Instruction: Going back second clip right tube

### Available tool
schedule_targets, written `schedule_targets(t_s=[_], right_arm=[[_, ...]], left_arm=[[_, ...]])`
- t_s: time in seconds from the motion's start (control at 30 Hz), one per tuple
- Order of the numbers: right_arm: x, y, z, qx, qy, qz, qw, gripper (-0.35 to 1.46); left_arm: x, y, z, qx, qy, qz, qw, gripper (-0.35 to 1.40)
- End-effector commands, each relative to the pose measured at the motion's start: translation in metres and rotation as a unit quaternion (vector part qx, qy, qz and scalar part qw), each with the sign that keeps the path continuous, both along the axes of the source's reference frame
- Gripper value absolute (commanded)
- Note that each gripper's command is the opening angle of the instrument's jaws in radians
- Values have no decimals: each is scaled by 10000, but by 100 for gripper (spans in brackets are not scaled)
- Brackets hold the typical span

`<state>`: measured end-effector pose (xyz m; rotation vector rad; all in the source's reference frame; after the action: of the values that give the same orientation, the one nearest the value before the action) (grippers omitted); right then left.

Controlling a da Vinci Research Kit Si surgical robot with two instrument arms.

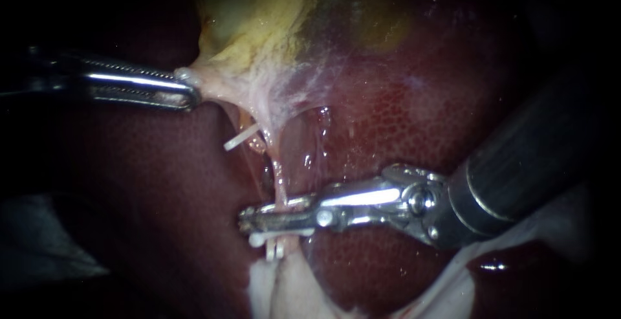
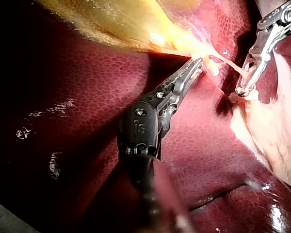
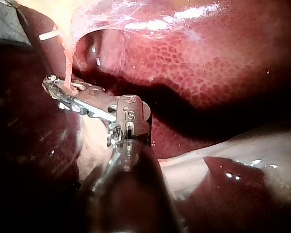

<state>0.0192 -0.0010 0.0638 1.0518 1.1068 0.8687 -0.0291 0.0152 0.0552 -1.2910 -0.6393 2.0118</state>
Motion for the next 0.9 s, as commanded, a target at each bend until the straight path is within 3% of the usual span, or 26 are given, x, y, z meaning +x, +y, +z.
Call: schedule_targets(t_s=[0.03,0.13,0.23,0.5,0.63,0.83,0.9], right_arm=[[2,-1,2,-3,-2,3,10000,-22],[7,-2,5,-443,84,-47,9990,25],[12,0,12,-781,102,-48,9969,42],[-3,12,37,-1371,-351,11,9899,49],[-16,14,38,-1619,-294,-46,9864,50],[-32,20,22,-1795,-217,-108,9835,50],[-39,22,17,-1974,-165,-154,9801,50]], left_arm=[[0,0,-1,0,-4,2,10000,-35],[0,0,0,0,-5,3,10000,-35],[1,0,0,0,-5,4,10000,-35],[2,0,1,-3,-6,7,10000,-35],[3,0,1,-3,-8,9,10000,-35],[4,0,2,-3,-10,13,10000,-35],[5,0,1,-3,-10,13,10000,-35]])
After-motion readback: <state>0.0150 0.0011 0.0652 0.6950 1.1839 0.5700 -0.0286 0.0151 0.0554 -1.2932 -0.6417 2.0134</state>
